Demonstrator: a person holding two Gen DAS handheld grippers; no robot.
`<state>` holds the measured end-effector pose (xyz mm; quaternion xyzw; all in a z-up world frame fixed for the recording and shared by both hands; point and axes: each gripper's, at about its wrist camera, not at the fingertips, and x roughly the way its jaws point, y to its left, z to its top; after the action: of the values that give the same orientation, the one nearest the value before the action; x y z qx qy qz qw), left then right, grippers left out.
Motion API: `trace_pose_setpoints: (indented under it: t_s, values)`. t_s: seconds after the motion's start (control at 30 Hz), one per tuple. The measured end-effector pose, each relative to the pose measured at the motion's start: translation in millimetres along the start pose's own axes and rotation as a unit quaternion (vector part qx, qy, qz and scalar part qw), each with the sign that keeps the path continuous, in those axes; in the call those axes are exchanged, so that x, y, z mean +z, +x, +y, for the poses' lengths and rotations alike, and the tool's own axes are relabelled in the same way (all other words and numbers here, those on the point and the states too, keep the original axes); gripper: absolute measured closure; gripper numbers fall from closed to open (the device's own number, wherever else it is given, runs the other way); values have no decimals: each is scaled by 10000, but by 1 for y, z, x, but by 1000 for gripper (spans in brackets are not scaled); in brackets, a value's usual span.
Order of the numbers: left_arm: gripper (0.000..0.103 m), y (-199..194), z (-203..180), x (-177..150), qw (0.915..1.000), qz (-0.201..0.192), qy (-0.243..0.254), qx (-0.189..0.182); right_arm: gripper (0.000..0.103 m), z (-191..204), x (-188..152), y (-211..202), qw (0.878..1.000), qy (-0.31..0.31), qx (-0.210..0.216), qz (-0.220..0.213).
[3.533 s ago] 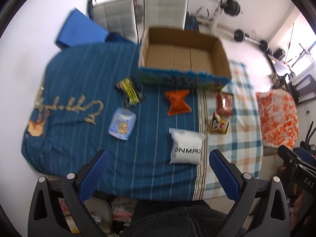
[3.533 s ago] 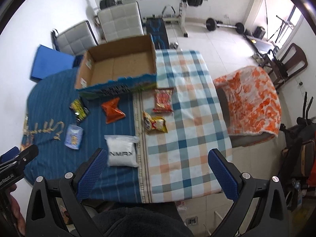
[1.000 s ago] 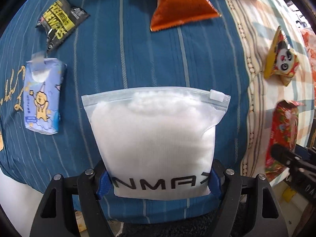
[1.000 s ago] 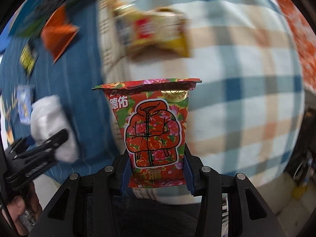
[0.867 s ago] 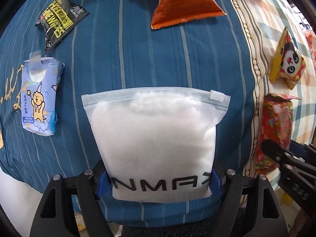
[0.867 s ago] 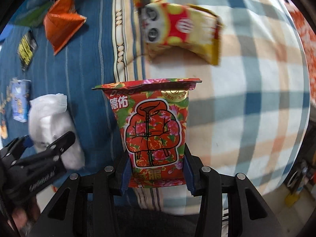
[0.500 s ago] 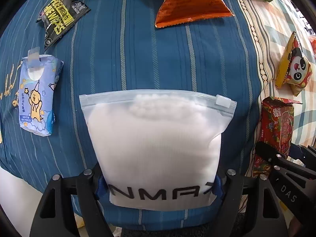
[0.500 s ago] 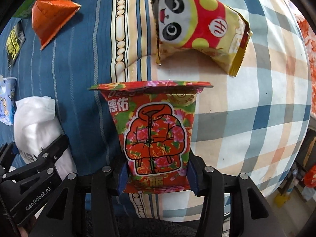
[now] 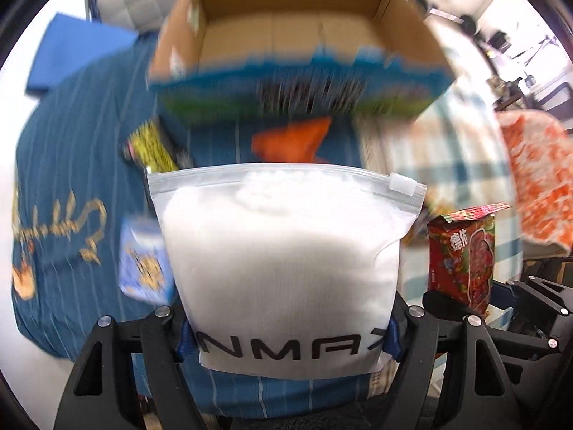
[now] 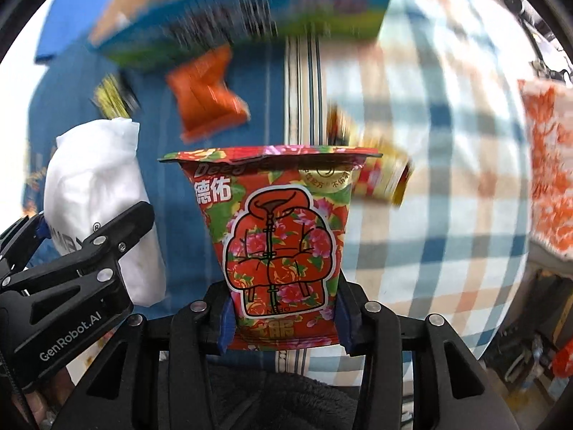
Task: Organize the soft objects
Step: 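Carry the white pouch with the left tool while the right tool carries the red-green bag to the box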
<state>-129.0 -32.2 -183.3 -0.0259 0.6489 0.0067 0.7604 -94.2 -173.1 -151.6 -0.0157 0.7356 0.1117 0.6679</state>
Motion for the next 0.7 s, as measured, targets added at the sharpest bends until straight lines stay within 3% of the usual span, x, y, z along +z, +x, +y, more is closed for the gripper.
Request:
trace_pose_setpoints:
  t_s: [0.2,0.27,0.4,0.53,0.57,0.7]
  values:
    - [28,-73,11,32,9977,-659,76,-159,57,-15,22,-105,9962,-5,335,-806]
    - [28,-83,13,60,9965,-797,73,-222,57,-19,34,-137,9933,-5,443,-1063]
    - [28,-100,21,82,9944,-1030,50,-252,57,-7,82,-157,9885,-34,337,-1473]
    - [28,-71,32,143,9947,-977,72,-299,57,-18,142,-146,9865,-51,273,-1614]
    - [28,-62,30,152,9954,-884,87,-354,57,-23,148,-142,9863,-53,288,-1622]
    - [28,-18,28,240,9971,-366,-46,-660,57,-28,209,-118,9878,-49,191,-1547]
